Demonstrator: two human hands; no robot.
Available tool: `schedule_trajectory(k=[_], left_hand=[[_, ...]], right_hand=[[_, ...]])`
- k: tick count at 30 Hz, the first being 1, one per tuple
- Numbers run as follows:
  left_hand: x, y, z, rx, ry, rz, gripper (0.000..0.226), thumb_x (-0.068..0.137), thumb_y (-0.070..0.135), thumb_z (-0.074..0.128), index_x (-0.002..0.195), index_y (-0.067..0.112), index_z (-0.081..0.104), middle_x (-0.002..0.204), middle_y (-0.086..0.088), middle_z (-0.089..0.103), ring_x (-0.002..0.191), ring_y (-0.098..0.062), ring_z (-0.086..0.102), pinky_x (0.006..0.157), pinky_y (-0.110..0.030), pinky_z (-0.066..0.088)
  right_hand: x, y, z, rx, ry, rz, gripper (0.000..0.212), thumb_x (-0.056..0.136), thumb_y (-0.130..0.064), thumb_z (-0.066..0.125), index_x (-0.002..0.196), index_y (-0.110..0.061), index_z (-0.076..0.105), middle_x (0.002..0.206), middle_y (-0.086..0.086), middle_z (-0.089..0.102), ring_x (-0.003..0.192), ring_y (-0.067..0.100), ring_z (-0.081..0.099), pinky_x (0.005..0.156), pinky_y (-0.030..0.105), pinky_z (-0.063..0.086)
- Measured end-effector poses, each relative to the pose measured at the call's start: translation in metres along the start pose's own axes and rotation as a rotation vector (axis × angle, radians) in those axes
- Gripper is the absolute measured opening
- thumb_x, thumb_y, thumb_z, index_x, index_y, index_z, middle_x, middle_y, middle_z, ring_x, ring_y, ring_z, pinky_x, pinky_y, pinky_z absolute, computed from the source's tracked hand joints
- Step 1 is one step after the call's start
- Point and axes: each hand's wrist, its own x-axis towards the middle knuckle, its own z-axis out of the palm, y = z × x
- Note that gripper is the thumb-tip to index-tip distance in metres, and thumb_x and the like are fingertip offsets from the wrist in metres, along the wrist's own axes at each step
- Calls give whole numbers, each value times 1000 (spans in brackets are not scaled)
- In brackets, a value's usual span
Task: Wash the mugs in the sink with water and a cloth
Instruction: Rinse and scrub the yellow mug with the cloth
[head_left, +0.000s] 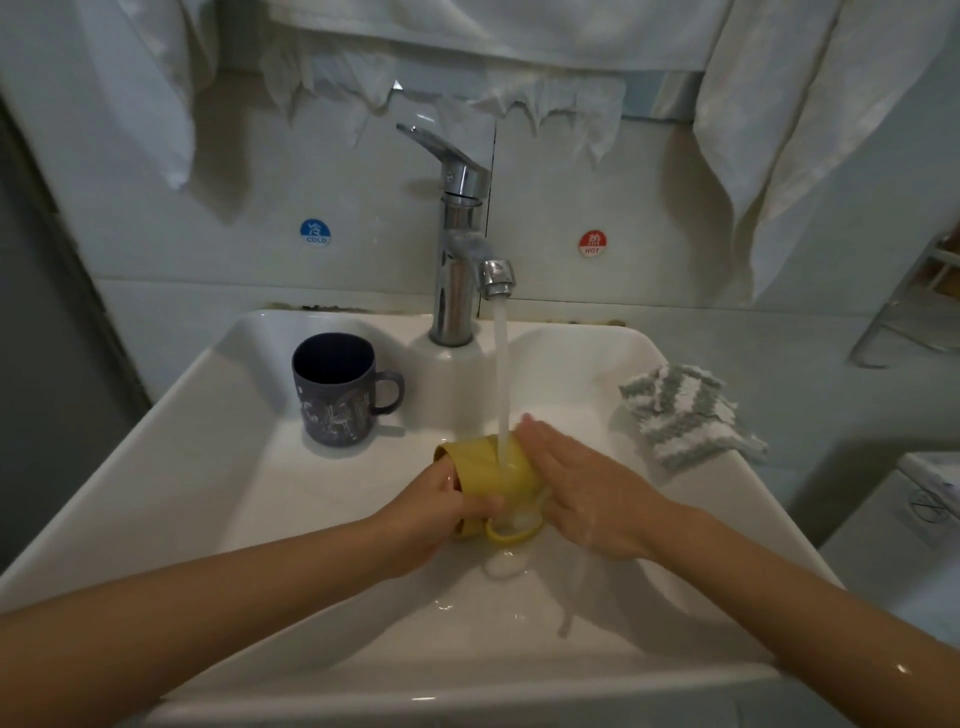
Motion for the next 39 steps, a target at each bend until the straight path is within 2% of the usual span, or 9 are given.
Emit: schedule_trajectory(k=[2, 4, 7, 13, 18, 25, 29, 34, 39], left_hand=[[0, 0, 0, 13, -7, 0, 46, 84, -8, 59, 118, 22, 53, 113, -4, 67, 104, -20, 64, 90, -34, 53], [-1, 2, -2, 15, -17, -1, 46, 86, -11, 52, 117, 23, 53, 110, -4, 68, 101, -19, 65, 86, -32, 54], [-3, 4, -1, 25, -31, 12, 51, 86, -13, 50, 122, 23, 52, 114, -6, 67, 105, -20, 64, 84, -30, 54], [-1, 7, -4, -26, -42, -4, 44, 86, -12, 51, 115, 20, 55, 108, -3, 69, 99, -19, 66, 84, -29, 54], [-3, 7, -3, -18, -63, 14, 49, 86, -15, 48, 122, 18, 53, 111, -5, 68, 101, -18, 65, 83, -27, 54], [-2, 10, -3, -12, -36, -9, 40, 88, -9, 52, 110, 24, 55, 107, -1, 68, 96, -15, 66, 84, -28, 55], [-3, 11, -4, -42, 12, -28, 35, 88, -7, 52, 106, 22, 57, 102, -1, 69, 91, -16, 68, 81, -28, 56], [0, 11, -3, -164, 97, -51, 29, 89, -6, 52, 99, 20, 58, 95, -2, 71, 93, -22, 66, 86, -38, 53], [1, 10, 1, -158, 143, -49, 27, 90, -4, 52, 101, 20, 60, 96, -4, 70, 94, -24, 64, 88, -40, 51]], right_hand=[[-1, 2, -1, -10, -38, 64, 74, 94, -42, 29, 148, -13, -13, 157, 4, -15, 144, 11, -9, 109, 16, -10], [-1, -12, 0, 20, -20, -43, 81, 83, -51, 22, 148, -16, -13, 156, 0, -16, 143, 8, -10, 113, 19, -8], [1, -23, 1, 36, -19, -159, 79, 82, -47, 19, 147, -17, -15, 154, -4, -17, 141, 4, -14, 111, 16, -11], [-3, 1, -5, 38, -41, 24, 74, 89, -45, 18, 148, -15, -14, 157, 1, -17, 143, 8, -12, 108, 12, -11], [2, -19, 2, 55, -44, -189, 77, 80, -48, 13, 148, -21, -12, 154, -6, -16, 139, 2, -14, 113, 15, -10], [1, 3, -9, 116, -101, 94, 61, 100, -28, 27, 149, -21, -11, 157, -7, -12, 144, 6, -2, 112, 17, 1], [3, 9, -6, 175, -83, 224, 61, 102, -37, 24, 149, -21, -9, 158, -6, -9, 145, 9, 3, 115, 26, 10], [-2, -2, -3, 208, -62, 109, 66, 100, -31, 30, 148, -19, -14, 156, -6, -17, 143, 4, -5, 107, 12, -1], [-4, -10, -2, 169, -52, 182, 66, 101, -40, 23, 148, -14, -15, 157, 0, -18, 144, 7, -8, 108, 15, -1]])
